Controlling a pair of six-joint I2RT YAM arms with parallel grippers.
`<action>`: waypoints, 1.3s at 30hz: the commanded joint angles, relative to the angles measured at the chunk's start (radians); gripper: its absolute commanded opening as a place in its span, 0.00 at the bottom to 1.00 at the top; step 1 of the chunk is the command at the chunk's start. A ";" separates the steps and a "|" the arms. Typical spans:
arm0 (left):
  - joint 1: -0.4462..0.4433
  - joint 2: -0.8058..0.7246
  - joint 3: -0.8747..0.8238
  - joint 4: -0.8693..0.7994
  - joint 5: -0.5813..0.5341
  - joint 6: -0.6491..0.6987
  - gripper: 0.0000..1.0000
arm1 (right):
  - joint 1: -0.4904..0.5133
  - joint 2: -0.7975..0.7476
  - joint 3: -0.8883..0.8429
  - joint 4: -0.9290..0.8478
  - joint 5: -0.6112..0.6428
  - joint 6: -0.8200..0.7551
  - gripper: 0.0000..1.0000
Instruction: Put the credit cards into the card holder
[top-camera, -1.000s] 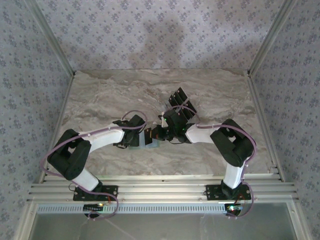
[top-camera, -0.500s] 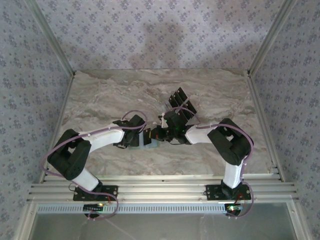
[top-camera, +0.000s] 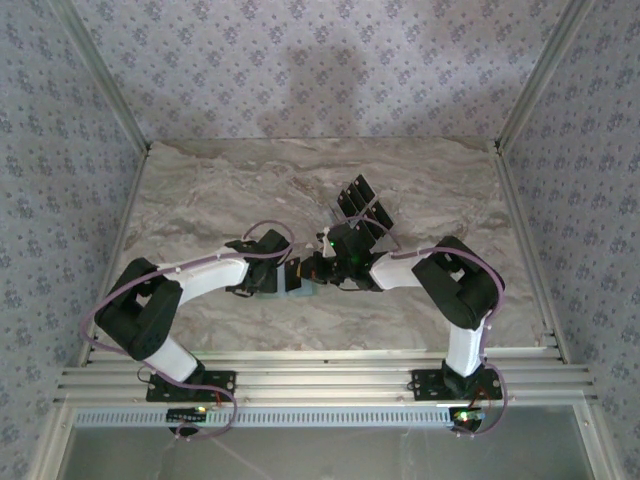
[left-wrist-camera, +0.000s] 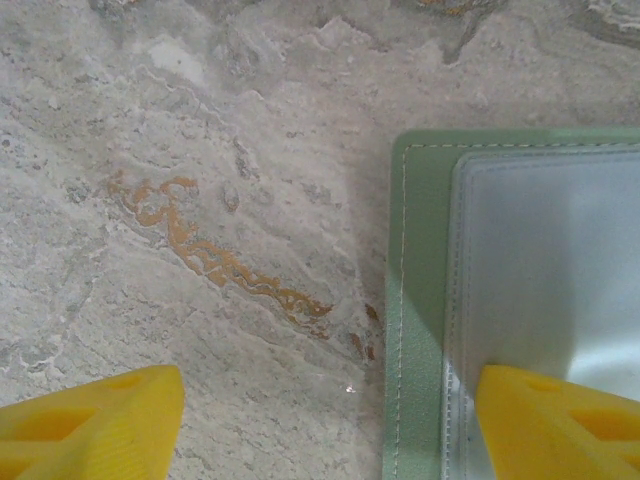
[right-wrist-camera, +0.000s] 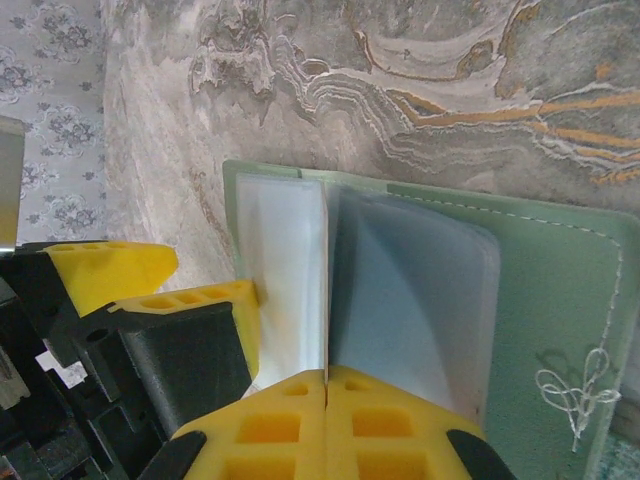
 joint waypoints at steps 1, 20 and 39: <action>0.000 0.013 -0.030 -0.067 -0.007 0.008 0.78 | 0.010 0.007 -0.021 0.027 -0.021 0.024 0.00; -0.001 0.014 -0.031 -0.067 -0.008 0.009 0.77 | 0.009 -0.033 -0.068 0.103 0.005 0.076 0.00; 0.000 0.017 -0.031 -0.066 -0.007 0.008 0.77 | 0.021 -0.008 -0.064 0.134 0.003 0.095 0.00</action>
